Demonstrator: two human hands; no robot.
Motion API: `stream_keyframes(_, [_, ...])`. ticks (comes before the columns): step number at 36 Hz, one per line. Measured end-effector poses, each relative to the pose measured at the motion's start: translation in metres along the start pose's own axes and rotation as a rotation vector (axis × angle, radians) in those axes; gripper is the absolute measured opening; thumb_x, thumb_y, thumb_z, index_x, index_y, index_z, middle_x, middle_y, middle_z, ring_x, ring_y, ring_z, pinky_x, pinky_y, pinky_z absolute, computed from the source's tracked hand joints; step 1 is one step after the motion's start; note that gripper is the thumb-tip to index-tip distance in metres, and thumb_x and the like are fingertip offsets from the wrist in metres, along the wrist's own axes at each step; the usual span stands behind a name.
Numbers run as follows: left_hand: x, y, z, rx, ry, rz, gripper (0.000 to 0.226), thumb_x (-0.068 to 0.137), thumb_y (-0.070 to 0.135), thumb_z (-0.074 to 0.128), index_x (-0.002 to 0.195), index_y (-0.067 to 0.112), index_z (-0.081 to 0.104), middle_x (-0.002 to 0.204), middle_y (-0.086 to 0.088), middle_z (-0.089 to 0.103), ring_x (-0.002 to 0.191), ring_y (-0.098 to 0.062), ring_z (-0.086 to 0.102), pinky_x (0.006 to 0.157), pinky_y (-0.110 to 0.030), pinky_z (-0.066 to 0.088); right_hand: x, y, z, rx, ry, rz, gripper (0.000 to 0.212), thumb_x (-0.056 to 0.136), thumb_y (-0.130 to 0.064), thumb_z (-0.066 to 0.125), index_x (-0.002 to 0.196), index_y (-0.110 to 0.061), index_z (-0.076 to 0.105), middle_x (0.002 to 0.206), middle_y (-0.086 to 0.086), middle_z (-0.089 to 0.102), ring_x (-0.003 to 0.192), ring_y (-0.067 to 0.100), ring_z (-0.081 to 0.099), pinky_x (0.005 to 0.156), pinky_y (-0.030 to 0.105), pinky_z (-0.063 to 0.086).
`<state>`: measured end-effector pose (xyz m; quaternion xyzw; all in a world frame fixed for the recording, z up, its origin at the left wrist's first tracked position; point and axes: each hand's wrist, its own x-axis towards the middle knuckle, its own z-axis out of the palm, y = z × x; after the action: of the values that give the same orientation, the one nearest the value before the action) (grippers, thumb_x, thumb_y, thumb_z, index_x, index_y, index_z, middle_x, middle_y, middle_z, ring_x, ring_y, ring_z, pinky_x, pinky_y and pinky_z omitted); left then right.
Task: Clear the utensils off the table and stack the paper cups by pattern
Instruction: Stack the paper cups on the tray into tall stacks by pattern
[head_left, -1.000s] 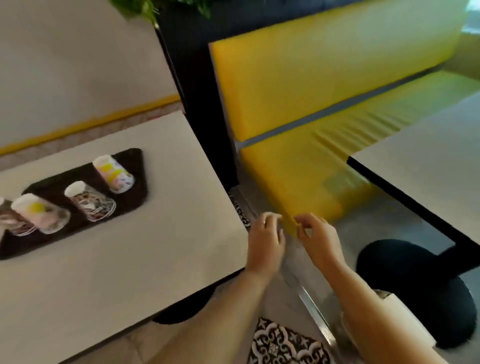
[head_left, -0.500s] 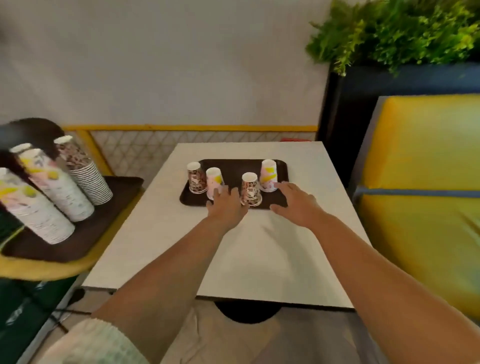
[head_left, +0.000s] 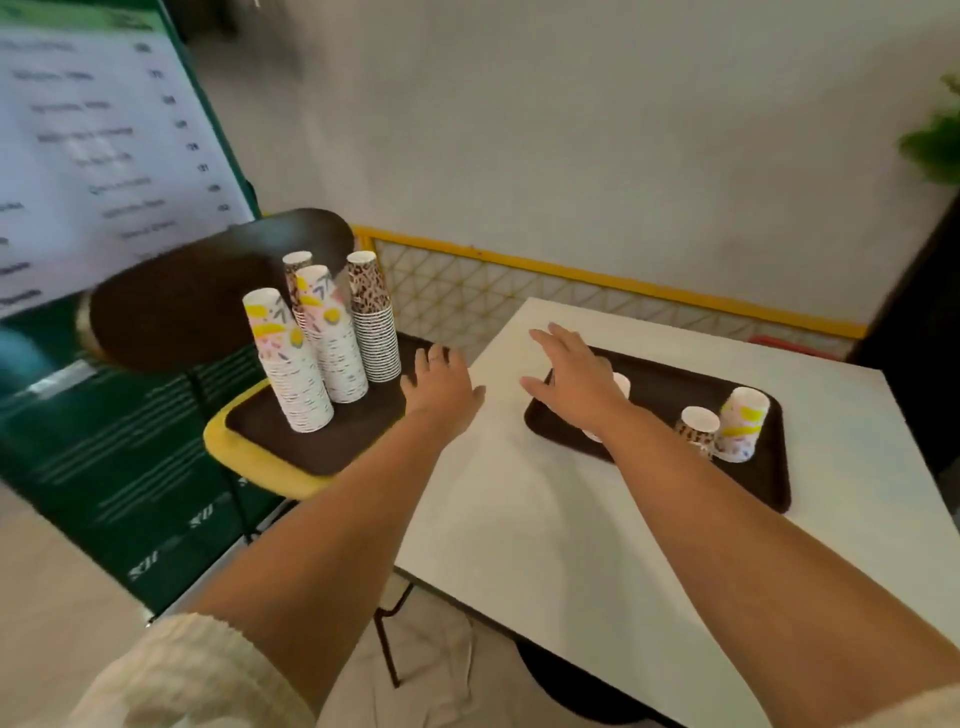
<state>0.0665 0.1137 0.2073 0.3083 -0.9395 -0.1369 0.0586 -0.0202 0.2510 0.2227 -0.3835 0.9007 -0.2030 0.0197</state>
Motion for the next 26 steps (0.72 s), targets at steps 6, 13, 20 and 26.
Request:
stream_keyframes(6, [0.011, -0.042, -0.017, -0.065, 0.125, -0.149, 0.071, 0.096, 0.034, 0.049, 0.150, 0.008, 0.011, 0.160, -0.012, 0.006, 0.148, -0.030, 0.002, 0.116, -0.052, 0.014, 0.043, -0.041, 0.016, 0.034, 0.005, -0.154, 0.062, 0.093, -0.035, 0.050, 0.147, -0.023, 0.021, 0.157, 0.002, 0.011, 0.144, 0.021, 0.012, 0.113, 0.049, 0.020])
stream_keyframes(13, [0.033, -0.105, -0.033, -0.265, 0.278, -0.299, 0.091, 0.090, 0.028, 0.061, 0.150, 0.006, -0.003, 0.160, -0.011, -0.005, 0.147, -0.031, -0.004, 0.116, -0.053, 0.017, 0.078, -0.099, 0.047, 0.090, 0.031, -0.274, 0.058, 0.093, -0.030, 0.052, 0.145, -0.021, 0.027, 0.156, 0.001, 0.017, 0.141, 0.021, 0.022, 0.111, 0.043, 0.021])
stream_keyframes(20, [0.085, -0.183, -0.050, -0.519, 0.471, -0.439, 0.095, 0.087, 0.021, 0.067, 0.150, 0.006, -0.002, 0.158, -0.017, -0.003, 0.145, -0.034, 0.006, 0.112, -0.041, 0.025, 0.134, -0.153, 0.092, 0.177, 0.037, -0.354, 0.058, 0.091, -0.027, 0.055, 0.143, -0.018, 0.031, 0.153, 0.000, 0.023, 0.137, 0.023, 0.032, 0.109, 0.048, 0.030])
stream_keyframes(26, [0.137, -0.250, -0.044, -0.654, 0.464, -0.421, 0.109, 0.076, 0.020, 0.078, 0.150, 0.008, -0.001, 0.158, -0.016, 0.002, 0.145, -0.035, 0.009, 0.115, -0.046, 0.024, 0.186, -0.205, 0.125, 0.284, 0.067, -0.410, 0.055, 0.089, -0.020, 0.056, 0.140, -0.016, 0.034, 0.148, 0.001, 0.030, 0.135, 0.019, 0.032, 0.108, 0.045, 0.032])
